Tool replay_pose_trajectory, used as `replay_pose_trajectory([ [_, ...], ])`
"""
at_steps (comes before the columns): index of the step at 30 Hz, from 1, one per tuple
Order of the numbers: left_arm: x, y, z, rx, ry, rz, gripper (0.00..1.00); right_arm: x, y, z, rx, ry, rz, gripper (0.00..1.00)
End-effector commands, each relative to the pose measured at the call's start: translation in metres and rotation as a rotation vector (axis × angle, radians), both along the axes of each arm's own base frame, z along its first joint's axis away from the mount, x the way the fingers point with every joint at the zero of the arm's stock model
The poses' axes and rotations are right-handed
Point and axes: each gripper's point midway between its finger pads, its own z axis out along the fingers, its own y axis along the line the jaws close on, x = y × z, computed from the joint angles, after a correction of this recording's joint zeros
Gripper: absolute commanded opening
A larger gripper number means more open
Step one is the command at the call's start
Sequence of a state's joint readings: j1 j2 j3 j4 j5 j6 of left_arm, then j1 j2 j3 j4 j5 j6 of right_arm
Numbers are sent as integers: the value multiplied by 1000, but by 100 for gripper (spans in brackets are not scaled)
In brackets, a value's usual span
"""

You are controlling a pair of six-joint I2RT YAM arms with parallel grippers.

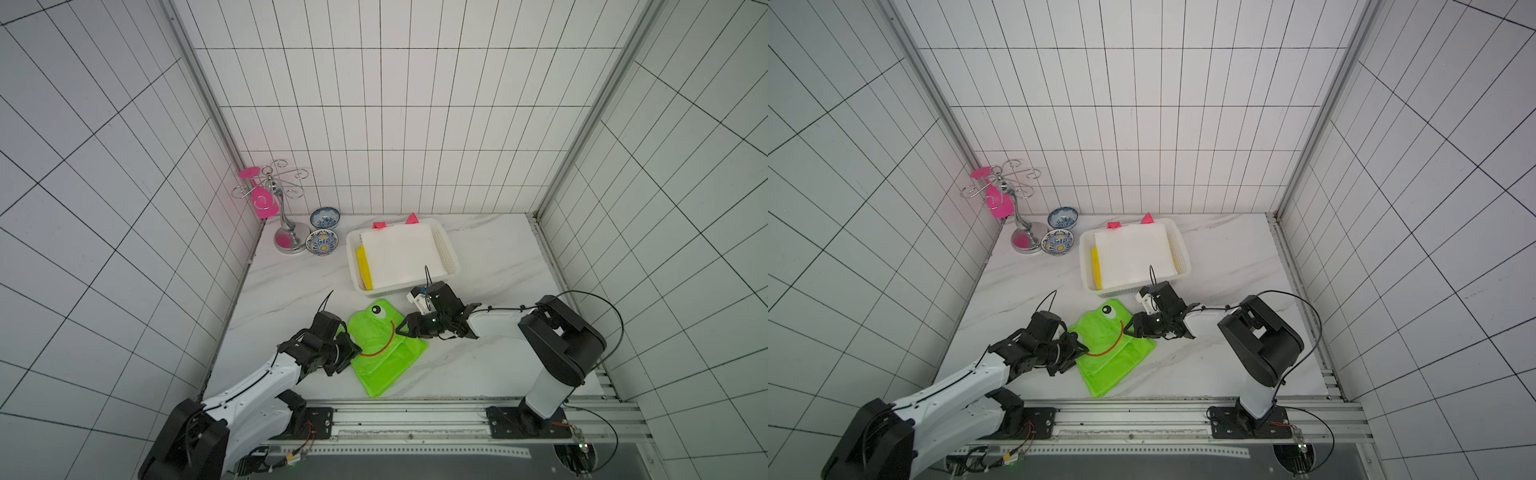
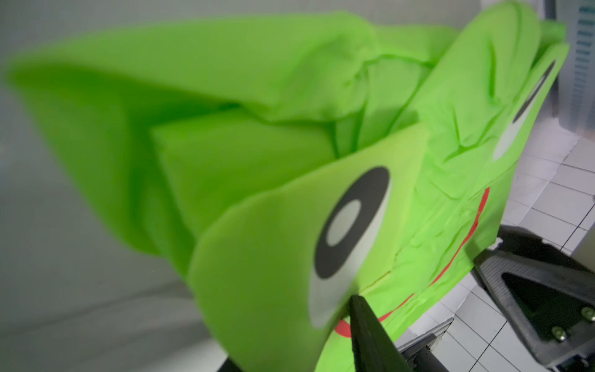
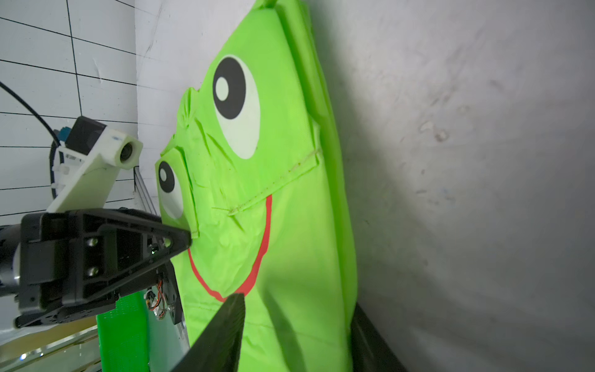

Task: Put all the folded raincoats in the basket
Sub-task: Pick up the raincoat from the center of the board.

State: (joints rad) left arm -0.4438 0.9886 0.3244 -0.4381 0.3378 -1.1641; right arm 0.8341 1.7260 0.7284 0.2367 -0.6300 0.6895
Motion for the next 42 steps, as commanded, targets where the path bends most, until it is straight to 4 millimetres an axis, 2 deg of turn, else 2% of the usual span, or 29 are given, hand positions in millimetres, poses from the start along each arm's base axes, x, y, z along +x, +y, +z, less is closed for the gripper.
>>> replay_pose_trajectory([
  [1, -8, 22, -13, 91, 26, -29, 30, -28, 9, 6, 56, 70, 40, 48],
  [3, -4, 25, -8, 101, -2, -44, 21, -30, 8, 10, 73, 71, 29, 46],
  [5, 1, 23, 0, 92, -51, -81, 0, -32, 5, 14, 81, 57, 27, 34],
  [7, 5, 14, 11, 55, -112, -137, 0, -33, 3, 18, 89, 34, 39, 23],
  [9, 7, 8, 21, 25, -156, -166, 0, -34, 3, 23, 100, 23, 49, 19],
  [11, 8, 3, 33, -7, -210, -190, 0, -35, 1, 27, 104, 16, 48, 24],
  [14, 7, 3, 44, -15, -268, -204, 0, -30, -11, 29, 65, -3, -4, 49],
  [16, 7, 2, 49, -25, -299, -213, 0, -21, -28, 22, 2, 6, -74, 59],
  [19, 5, -8, 56, -89, -338, -252, 0, -10, -46, 19, -90, 1, -94, 62],
  [21, 3, -14, 60, -121, -351, -284, 0, -7, -51, 17, -127, 0, -88, 63],
  [25, 4, -20, 65, -132, -366, -333, 0, -5, -56, -6, -186, 54, -107, 63],
  [29, 6, -26, 68, -156, -377, -368, 0, -3, -44, -20, -144, 79, -82, 62],
  [32, 5, -33, 72, -196, -383, -404, 0, -4, -29, -19, -48, 110, -52, 61],
  [34, 6, -35, 76, -203, -393, -415, 0, -5, -21, -17, 8, 128, -39, 56],
  [38, 8, -36, 87, -214, -429, -421, 0, -4, -12, -7, 121, 148, -32, 19],
  [40, 9, -36, 91, -216, -440, -419, 0, -4, -12, 4, 170, 127, -33, 11],
  [42, 10, -36, 96, -215, -451, -409, 0, -3, -12, 19, 206, 90, -31, 8],
])
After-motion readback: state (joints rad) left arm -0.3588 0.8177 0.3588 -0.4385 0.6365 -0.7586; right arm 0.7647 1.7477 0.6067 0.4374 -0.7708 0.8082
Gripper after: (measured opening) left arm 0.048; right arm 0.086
